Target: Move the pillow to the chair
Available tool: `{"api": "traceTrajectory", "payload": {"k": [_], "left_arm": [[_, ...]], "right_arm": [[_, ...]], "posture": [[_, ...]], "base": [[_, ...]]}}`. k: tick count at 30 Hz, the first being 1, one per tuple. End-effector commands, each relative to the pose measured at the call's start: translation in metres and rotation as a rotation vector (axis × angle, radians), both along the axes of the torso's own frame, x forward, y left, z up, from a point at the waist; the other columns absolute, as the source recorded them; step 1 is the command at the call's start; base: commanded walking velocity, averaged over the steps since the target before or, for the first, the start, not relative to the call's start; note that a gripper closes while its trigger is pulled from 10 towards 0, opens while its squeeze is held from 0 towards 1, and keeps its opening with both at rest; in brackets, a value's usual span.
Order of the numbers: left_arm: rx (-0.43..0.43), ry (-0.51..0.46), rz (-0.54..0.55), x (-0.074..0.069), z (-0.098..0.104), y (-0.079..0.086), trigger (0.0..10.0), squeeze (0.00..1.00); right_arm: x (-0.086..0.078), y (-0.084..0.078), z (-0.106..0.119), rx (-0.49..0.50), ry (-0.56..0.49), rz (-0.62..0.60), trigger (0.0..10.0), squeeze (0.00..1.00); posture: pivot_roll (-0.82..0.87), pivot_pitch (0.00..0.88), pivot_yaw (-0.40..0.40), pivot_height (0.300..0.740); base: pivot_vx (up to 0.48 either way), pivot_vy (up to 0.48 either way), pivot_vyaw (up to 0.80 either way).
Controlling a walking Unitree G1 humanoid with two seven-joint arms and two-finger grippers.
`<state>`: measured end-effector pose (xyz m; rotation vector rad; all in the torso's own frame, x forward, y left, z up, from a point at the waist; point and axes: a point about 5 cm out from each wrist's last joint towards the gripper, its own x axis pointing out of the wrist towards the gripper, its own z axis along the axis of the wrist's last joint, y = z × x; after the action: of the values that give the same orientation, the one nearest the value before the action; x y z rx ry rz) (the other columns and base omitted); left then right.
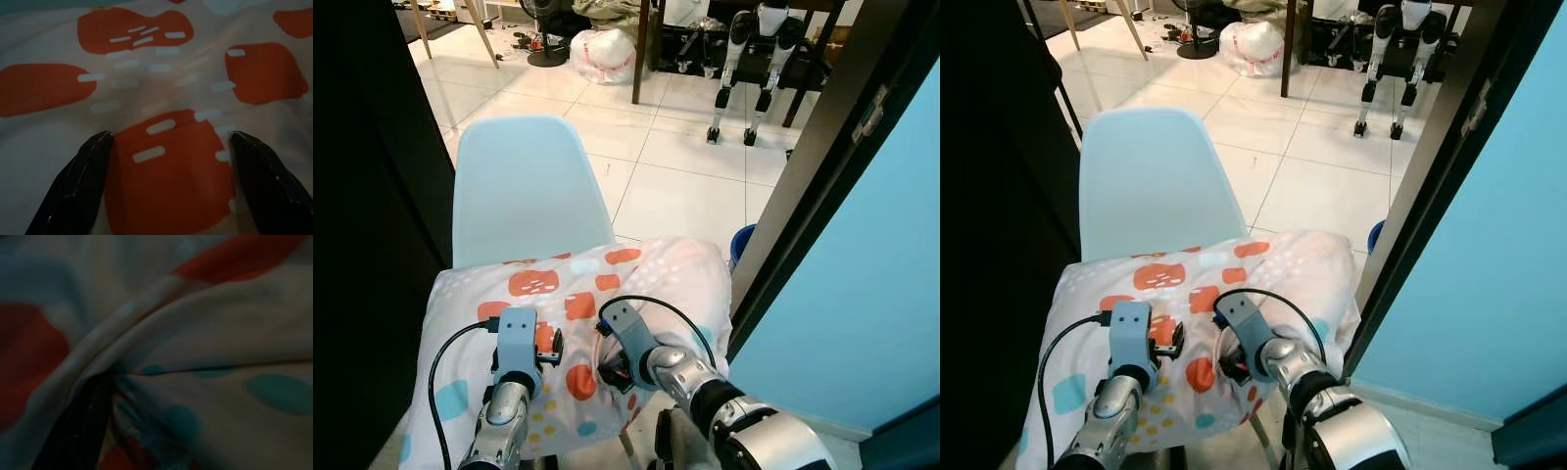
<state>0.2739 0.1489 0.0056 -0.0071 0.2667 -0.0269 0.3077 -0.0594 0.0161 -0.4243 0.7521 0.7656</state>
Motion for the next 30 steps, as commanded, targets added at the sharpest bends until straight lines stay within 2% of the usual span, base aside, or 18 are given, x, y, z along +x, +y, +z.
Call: {"api": "traceTrajectory", "payload": {"k": [1,3,6,10,13,14,17,18,19,20,21,22,26,27,30], "left_arm": [[0.008,0.032,-0.002,-0.003,-0.005,0.002,10.0,0.00],[0.008,0.031,-0.002,-0.003,-0.005,0.001,10.0,0.00],[0.006,0.031,-0.006,-0.002,-0.005,0.000,10.0,0.00],[0.006,0.031,-0.008,-0.002,-0.005,-0.001,10.0,0.00],[0.006,0.029,-0.012,-0.001,-0.004,-0.002,10.0,0.00],[0.006,0.029,-0.012,-0.001,-0.004,-0.002,10.0,0.00],[0.007,0.028,-0.012,0.000,-0.004,-0.002,10.0,0.00],[0.007,0.028,-0.012,0.000,-0.004,-0.002,10.0,0.00],[0.008,0.029,-0.013,-0.001,-0.004,-0.002,10.0,0.00],[0.008,0.029,-0.013,-0.001,-0.004,-0.002,10.0,0.00],[0.008,0.029,-0.014,-0.001,-0.004,-0.002,10.0,0.00],[0.009,0.029,-0.015,0.000,-0.004,-0.002,10.0,0.00],[0.011,0.026,-0.018,0.001,-0.003,-0.002,10.0,0.00],[0.011,0.026,-0.018,0.001,-0.003,-0.002,10.0,0.00],[0.013,0.022,-0.019,0.002,-0.002,-0.002,10.0,0.00]], "right_arm": [[-0.002,-0.001,-0.001,-0.042,0.012,0.058,10.0,1.00],[-0.005,-0.010,-0.005,-0.112,0.031,0.163,10.0,1.00],[-0.015,-0.029,-0.012,-0.227,0.098,0.407,10.0,1.00],[-0.018,-0.037,-0.011,-0.258,0.134,0.502,10.0,1.00],[-0.020,-0.041,0.000,-0.197,0.162,0.620,10.0,1.00],[-0.020,-0.041,0.000,-0.197,0.162,0.620,10.0,1.00],[-0.023,-0.040,0.022,-0.066,0.145,0.735,10.0,1.00],[-0.023,-0.040,0.022,-0.066,0.145,0.735,10.0,1.00],[-0.022,-0.029,0.047,0.140,0.100,0.768,10.0,0.95],[-0.022,-0.029,0.047,0.140,0.100,0.768,10.0,0.95],[-0.022,-0.027,0.053,0.189,0.090,0.776,10.0,0.23],[-0.023,-0.026,0.061,0.240,0.074,0.805,10.0,0.00],[-0.025,-0.024,0.082,0.371,0.025,0.864,10.0,0.00],[-0.025,-0.024,0.082,0.371,0.025,0.864,10.0,0.00],[-0.031,-0.020,0.098,0.532,0.016,0.888,10.0,0.00]], "posture": [[0.01,0.080,-0.035,0.610],[0.00,0.082,-0.036,0.610],[0.00,0.082,-0.036,0.610],[-0.01,0.081,-0.036,0.610],[-0.01,0.080,-0.036,0.610],[-0.01,0.080,-0.036,0.610],[-0.01,0.079,-0.035,0.610],[-0.01,0.079,-0.035,0.610],[0.00,0.075,-0.038,0.610],[0.00,0.075,-0.038,0.610],[0.00,0.075,-0.038,0.610],[0.00,0.072,-0.038,0.610],[0.00,0.063,-0.039,0.610],[0.00,0.063,-0.039,0.610],[0.00,0.058,-0.038,0.610]], "base": [[0.000,0.000,0.00],[0.000,0.000,0.00],[0.000,0.000,0.00],[0.000,0.000,0.00],[0.000,0.000,0.00],[0.000,0.000,0.00],[0.000,0.000,0.00],[0.000,0.000,0.00],[0.000,0.000,0.00],[0.000,0.000,0.00],[0.000,0.000,0.00],[0.000,0.000,0.00],[0.000,0.000,0.00],[0.000,0.000,0.00],[0.000,0.000,0.00]]}}
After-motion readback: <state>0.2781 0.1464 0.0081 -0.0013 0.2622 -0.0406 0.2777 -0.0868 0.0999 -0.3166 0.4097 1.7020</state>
